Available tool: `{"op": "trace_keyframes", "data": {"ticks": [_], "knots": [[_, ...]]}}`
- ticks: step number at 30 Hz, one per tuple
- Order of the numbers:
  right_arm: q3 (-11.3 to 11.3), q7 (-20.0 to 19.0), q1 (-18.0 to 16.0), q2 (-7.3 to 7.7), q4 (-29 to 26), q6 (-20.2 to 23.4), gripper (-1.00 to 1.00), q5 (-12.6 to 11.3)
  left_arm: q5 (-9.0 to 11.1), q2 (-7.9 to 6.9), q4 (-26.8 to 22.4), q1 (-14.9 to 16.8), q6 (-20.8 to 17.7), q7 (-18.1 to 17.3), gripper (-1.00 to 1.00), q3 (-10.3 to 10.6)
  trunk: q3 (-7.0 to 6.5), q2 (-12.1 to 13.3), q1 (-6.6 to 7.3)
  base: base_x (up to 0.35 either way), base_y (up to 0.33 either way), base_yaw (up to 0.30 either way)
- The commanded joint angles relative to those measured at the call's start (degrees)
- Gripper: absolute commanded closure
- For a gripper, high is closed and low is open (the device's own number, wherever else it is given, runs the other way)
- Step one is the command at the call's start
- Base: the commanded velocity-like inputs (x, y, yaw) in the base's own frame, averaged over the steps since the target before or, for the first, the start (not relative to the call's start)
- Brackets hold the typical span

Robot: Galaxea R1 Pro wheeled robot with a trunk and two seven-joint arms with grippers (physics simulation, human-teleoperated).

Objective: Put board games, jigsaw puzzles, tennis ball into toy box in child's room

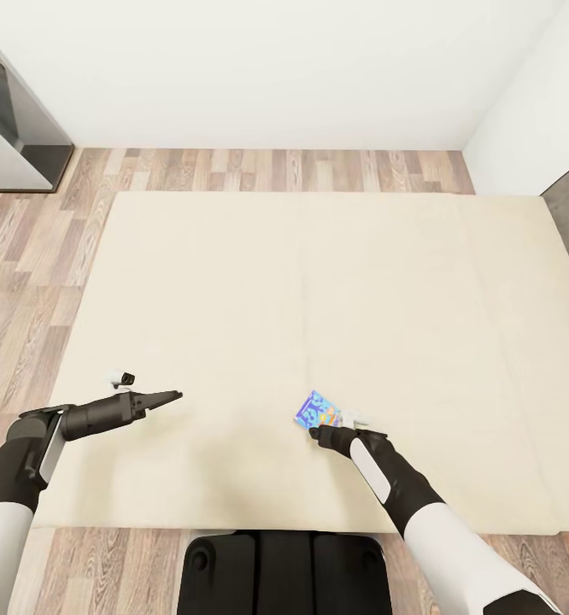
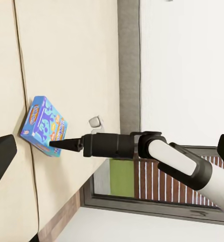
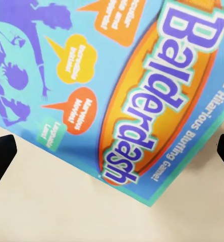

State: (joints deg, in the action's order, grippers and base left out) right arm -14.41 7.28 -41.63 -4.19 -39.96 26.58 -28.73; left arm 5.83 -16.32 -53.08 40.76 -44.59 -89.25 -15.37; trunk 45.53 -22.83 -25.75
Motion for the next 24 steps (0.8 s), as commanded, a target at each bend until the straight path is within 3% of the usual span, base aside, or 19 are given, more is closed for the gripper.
{"op": "trace_keyframes", "data": {"ticks": [1,24], "knots": [[-0.19,0.55,-0.03,-0.01,-0.14,0.15,-1.00,-0.58,-0.02,-0.01,-0.01,0.02,-0.59,-0.22,-1.00,0.00,0.06,-0.09,-0.03,0.000,0.000,0.000],[0.26,1.00,-0.03,0.00,-0.86,0.26,-1.00,-0.59,-0.02,-0.02,-0.01,0.02,-0.59,-0.22,-1.00,-0.02,0.06,-0.09,-0.03,0.000,0.000,0.000]]}}
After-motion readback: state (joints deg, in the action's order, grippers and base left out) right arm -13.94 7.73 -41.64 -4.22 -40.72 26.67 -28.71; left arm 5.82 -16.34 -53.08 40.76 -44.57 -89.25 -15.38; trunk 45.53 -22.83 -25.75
